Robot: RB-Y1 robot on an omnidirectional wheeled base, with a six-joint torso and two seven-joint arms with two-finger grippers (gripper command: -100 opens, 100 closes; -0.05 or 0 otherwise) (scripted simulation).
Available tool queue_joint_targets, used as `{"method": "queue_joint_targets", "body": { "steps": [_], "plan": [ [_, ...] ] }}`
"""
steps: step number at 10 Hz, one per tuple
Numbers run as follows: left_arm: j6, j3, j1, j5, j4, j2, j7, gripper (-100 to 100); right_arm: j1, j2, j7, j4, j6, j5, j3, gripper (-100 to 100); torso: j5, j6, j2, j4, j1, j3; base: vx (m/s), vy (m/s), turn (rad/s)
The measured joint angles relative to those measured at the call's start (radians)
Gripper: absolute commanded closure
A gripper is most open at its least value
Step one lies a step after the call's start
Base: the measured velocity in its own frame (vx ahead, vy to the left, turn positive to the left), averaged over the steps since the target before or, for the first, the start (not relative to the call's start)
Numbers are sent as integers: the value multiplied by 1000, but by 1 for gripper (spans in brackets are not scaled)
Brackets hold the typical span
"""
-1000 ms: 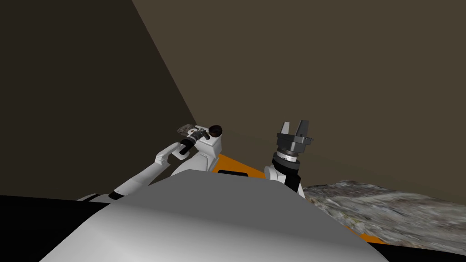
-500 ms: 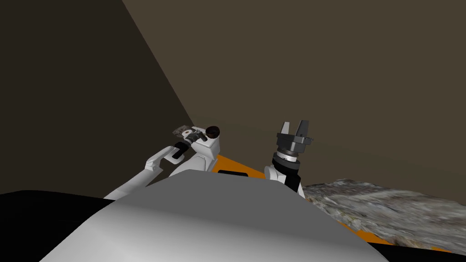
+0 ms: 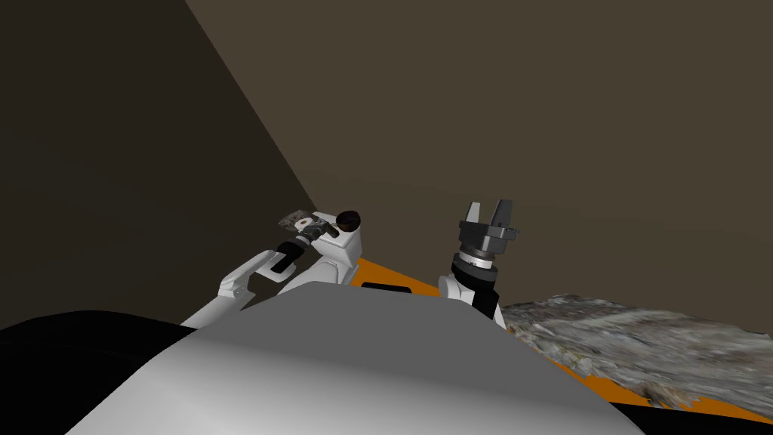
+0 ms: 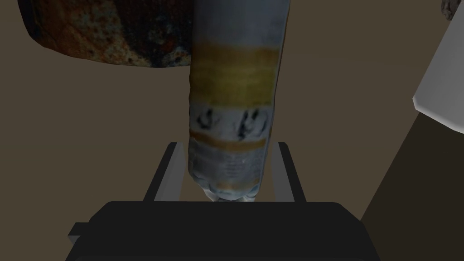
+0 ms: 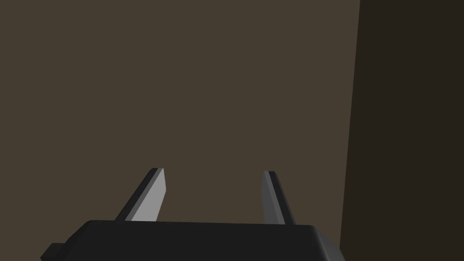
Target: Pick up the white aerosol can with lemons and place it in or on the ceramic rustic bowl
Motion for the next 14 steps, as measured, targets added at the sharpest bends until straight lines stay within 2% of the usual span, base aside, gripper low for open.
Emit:
{"method": "queue_joint_targets", "body": {
  "steps": [2, 3, 4, 6, 8, 10, 12, 13, 14],
  "plan": [
    [-20, 31, 49, 9, -17, -3, -10, 100, 0, 0, 0, 0, 0, 0, 0, 0, 0, -1, 1, 0, 0, 0, 15, -14, -21],
    [-22, 34, 52, 9, -17, -3, -11, 0, 0, 0, 0, 0, 0, 0, 0, 0, 0, 0, 1, 0, 1, 1, 0, 0, 0],
    [-22, 34, 52, 9, -17, -3, -11, 100, 0, 0, 0, 0, 0, 0, 0, 0, 0, 0, 2, 1, 1, 1, -108, -14, 102],
    [-24, 37, 25, -4, 1, 4, -16, 100, 0, 0, 0, 0, 0, 0, 0, 0, 2, -5, 14, 0, 2, 6, -193, -69, 133],
    [-14, 33, -25, -29, 40, 16, -26, 100, -1, 0, 0, 0, 0, 0, 0, 0, 3, -7, 23, 1, 0, 11, -231, -109, 120],
    [-15, 37, -68, -50, 80, 23, -34, 100, 0, 0, 0, 0, 0, 0, 0, 0, 1, -7, 16, 0, 0, 8, -93, -66, 111],
    [-4, 39, -120, -64, 109, 49, -34, 100, 0, 0, 0, 0, 0, 0, 0, 0, 1, -6, 12, 0, 0, 6, -76, -74, 86],
    [-11, 43, -150, -80, 140, 42, -41, 100, 0, 0, 0, 0, 0, 0, 0, 0, 1, -7, 11, -1, -1, 5, -71, -95, 102],
    [-15, 43, -182, -88, 168, 53, -44, 100, 0, 0, 0, 0, 0, 0, 0, 0, 0, -7, 10, -1, -2, 5, -85, -93, 100]
  ]
}}
